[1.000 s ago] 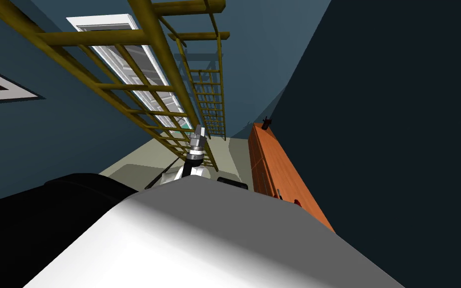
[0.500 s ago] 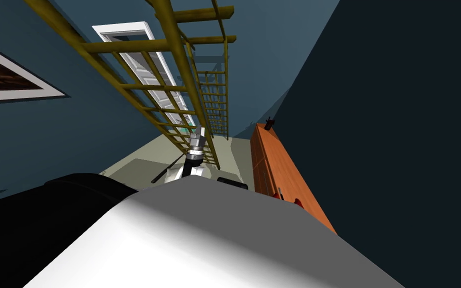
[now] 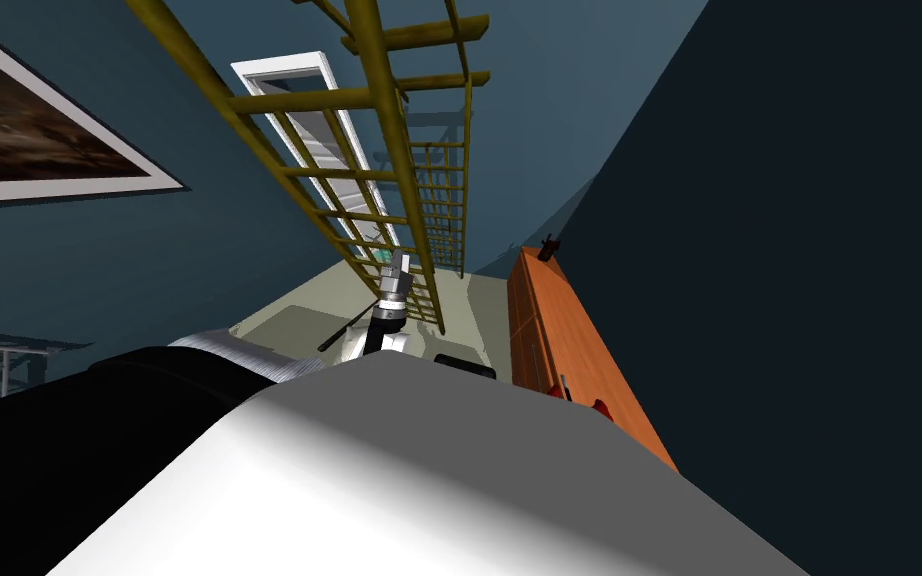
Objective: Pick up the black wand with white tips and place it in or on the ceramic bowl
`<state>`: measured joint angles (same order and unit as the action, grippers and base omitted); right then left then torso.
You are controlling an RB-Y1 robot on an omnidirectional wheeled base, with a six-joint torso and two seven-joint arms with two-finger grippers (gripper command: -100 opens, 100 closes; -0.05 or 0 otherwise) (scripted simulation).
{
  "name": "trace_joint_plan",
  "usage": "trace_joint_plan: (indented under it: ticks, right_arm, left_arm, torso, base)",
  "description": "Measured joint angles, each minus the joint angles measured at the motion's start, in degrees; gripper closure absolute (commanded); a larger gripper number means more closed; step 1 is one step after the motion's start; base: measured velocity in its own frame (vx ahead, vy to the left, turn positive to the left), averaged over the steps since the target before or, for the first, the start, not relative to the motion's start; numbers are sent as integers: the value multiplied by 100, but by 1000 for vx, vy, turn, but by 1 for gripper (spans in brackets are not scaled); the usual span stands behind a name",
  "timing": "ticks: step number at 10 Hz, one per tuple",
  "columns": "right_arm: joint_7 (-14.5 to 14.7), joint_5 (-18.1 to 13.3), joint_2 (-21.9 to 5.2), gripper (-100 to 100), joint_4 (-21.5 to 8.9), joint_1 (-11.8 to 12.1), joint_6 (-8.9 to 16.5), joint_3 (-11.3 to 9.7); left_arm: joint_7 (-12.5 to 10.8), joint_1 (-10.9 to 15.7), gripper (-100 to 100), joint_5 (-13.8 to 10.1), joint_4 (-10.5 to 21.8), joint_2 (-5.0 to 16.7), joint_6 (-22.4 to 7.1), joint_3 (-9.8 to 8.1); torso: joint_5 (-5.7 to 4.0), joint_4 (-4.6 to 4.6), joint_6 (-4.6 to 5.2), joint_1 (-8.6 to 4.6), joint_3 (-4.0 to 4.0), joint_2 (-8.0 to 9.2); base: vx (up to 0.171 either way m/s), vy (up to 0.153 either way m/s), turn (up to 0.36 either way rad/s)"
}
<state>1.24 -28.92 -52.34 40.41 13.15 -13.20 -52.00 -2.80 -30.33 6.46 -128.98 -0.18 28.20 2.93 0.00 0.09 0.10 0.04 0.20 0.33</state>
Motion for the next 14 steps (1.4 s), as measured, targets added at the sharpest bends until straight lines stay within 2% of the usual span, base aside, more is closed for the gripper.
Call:
trace_joint_plan:
  ticks: [1,3,6,7,11,12,13,14]
  right_arm:
    - [-144,-152,65,-100,-158,-85,-45,6]
    - [-465,-260,78,-100,-193,-147,-42,-35]
    - [-892,-496,170,-100,-402,-287,-93,-46]
    - [-914,-498,171,100,-406,-287,-96,-46]
    - [-913,-497,176,100,-402,-286,-100,-47]
    - [-912,-498,176,0,-402,-286,-100,-48]
    - [-912,-498,176,100,-402,-286,-100,-48]
    - [-764,-376,153,100,-343,-231,-99,-18]
  left_arm:
    - [0,1,0,0,0,0,0,1]
    - [0,-1,0,0,0,0,0,0]
    - [0,-1,0,0,0,0,0,-1]
    - [0,-1,0,0,0,0,0,0]
    - [0,-2,0,0,0,0,0,-1]
    - [0,-2,0,0,0,0,0,-1]
    - [0,-2,0,0,0,0,0,-1]
    - [0,-4,0,0,0,1,0,-1]
  torso:
    - [-2,2,-5,6,3,4]
    - [-8,-2,0,-5,-8,-15]
    - [-9,-2,1,-10,-9,-16]
    - [-9,-4,0,-12,-14,-26]
    - [-9,-6,-1,-18,-20,-35]
    - [-9,-6,0,-19,-20,-35]
    - [-9,-6,0,-19,-20,-36]
    - [-6,-13,11,-21,-33,-58]
  base:
    - [-90,28,100]
    - [-63,19,108]
    - [-45,9,24]
    - [0,0,0]
    - [0,0,0]
    - [0,0,0]
    - [97,-11,-224]
    - [102,-18,-142]
